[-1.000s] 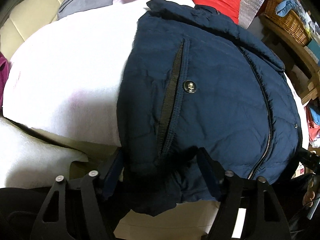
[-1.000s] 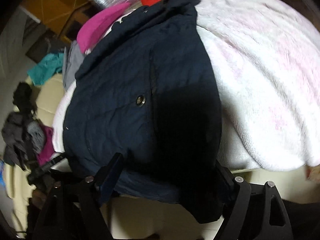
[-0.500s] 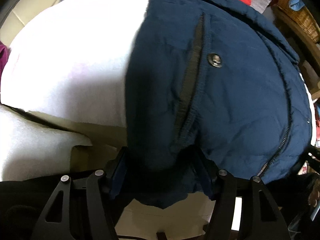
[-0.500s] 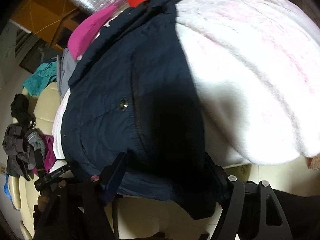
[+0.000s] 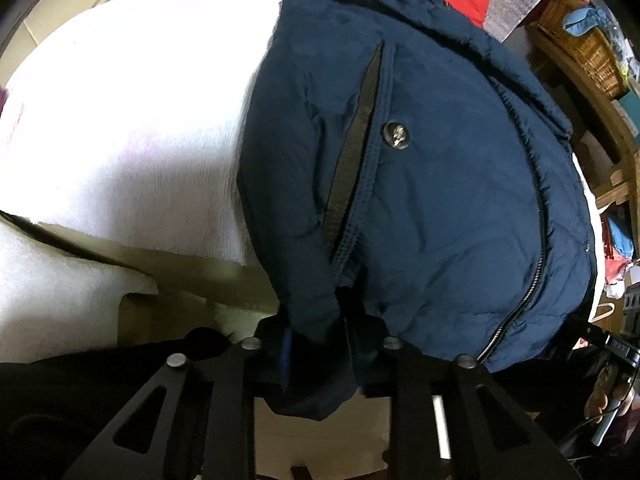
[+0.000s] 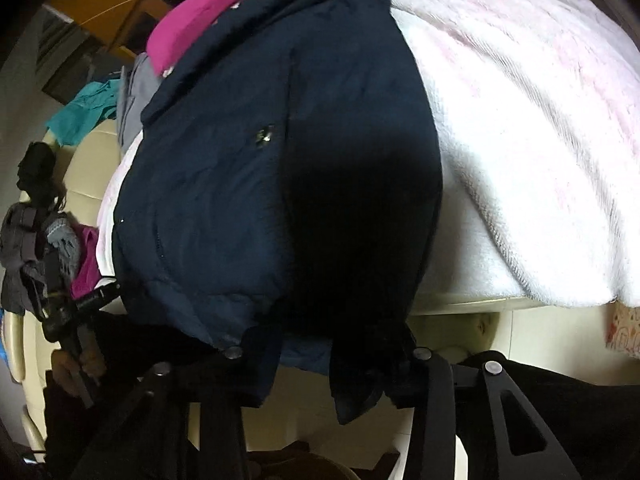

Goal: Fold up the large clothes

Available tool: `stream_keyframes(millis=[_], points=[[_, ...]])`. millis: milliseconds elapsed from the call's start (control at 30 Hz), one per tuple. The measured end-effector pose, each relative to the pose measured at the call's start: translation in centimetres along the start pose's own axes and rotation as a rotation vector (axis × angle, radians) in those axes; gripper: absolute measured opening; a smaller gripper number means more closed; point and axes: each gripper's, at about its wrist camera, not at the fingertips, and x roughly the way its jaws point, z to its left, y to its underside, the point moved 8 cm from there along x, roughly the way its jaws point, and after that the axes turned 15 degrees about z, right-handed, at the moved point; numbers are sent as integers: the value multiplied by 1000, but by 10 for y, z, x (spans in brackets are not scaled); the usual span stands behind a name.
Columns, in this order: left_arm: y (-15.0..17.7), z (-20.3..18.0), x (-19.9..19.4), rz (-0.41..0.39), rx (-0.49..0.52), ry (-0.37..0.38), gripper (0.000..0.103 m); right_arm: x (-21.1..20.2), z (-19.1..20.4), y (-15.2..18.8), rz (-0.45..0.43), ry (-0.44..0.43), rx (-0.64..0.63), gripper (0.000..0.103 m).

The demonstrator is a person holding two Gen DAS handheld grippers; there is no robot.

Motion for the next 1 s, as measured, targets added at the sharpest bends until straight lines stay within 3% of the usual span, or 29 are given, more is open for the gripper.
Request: stream_keyframes(millis=[100,133,167,200,267,333,467,600,700,800,933,1000], points=[[1,-8,4,4,-5,-9,33,17,-13,-2,62,5,84,53],[1,-7,3,-1,-13,-3,23,19,-15,0,70,12,87,53],[1,-6,1,-8,-19,3,20,20,-13,-1,66,31,75,51],[1,-6,-3,-15,-23,15,16,18,-7,-1,50,55,38,47],[1,-3,-6,-19,-26,27,12,11,4,2,26,117,-22,23],[0,-6,-16,-26,-19,44,10,4,10,7,23,126,-34,19],[-6,-14,-56,-70,-13,139,10,-32,31,16,-10,54,-88,17],[-19,-24,-106,-160,25,225,10,-92,68,6,-130,-129,-183,17],[-32,-35,-125,-196,64,243,10,-114,83,-11,-186,-228,-199,17],[-40,-38,-111,-168,85,236,10,-106,86,-35,-203,-231,-185,17],[-36,-35,-79,-105,70,206,11,-68,68,-51,-121,-225,-122,17],[-30,-29,-65,-77,50,206,11,-51,52,-38,-75,-229,-82,20]])
